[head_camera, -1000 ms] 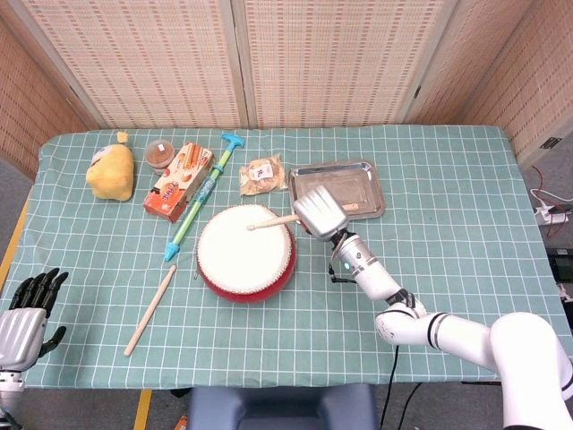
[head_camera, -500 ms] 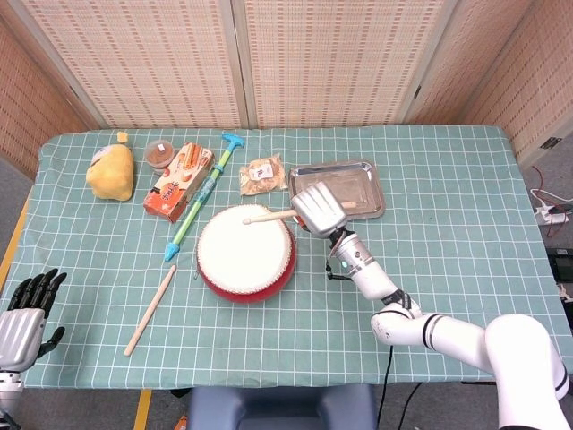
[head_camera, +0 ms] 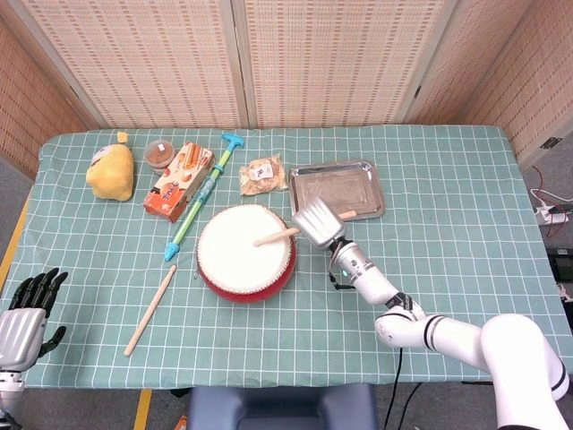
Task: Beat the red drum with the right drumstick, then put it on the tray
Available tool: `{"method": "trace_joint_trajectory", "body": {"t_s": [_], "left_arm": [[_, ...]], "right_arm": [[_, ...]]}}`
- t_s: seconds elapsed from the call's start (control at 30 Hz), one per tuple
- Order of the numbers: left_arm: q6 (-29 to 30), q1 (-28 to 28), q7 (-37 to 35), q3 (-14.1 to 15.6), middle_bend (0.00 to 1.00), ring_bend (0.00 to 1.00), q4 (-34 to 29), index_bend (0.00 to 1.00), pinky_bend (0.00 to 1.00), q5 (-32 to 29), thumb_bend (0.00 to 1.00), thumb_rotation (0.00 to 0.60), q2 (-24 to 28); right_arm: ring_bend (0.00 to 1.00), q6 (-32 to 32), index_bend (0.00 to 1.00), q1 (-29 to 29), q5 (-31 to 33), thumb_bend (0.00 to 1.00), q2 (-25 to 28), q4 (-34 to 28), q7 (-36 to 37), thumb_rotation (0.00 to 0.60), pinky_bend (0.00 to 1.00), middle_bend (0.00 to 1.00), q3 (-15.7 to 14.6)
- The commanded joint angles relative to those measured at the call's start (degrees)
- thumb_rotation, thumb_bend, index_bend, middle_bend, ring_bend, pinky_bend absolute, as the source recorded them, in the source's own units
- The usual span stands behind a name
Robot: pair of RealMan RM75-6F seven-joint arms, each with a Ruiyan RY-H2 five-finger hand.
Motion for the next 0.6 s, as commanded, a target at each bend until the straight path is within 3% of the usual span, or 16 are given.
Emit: {"method": "trace_joint_trajectory", "body": {"t_s": [0.03, 0.23, 0.6], "left_arm": [[0.0, 0.02, -0.08, 0.07, 0.0, 0.0, 0.07, 0.0, 0.0, 0.08, 0.25, 0.6, 0.0], [0.13, -0.01, -0.24, 0.0, 0.0, 0.0, 0.27, 0.0, 0.0, 0.19, 0.26, 0.6, -0.09], [0.04, -0.02, 0.08, 0.03, 0.0, 0.0, 0.17, 0.0, 0.0, 0.11, 0.25, 0.6, -0.09]], "right_arm": [[1.0, 2.83, 1.0, -0.14, -0.7, 0.61, 0.11, -0.99, 2.96, 0.6, 1.0, 0.97, 1.79], [1.0, 7.53, 1.0, -0.99, -2.86, 0.61, 1.45, -3.21, 10.09, 0.6, 1.0, 0.97, 4.95], [1.0, -1.06, 1.0, 0.16, 0.68, 0.61, 0.61, -0.51, -2.84, 0.6, 1.0, 0.97, -0.75]]}}
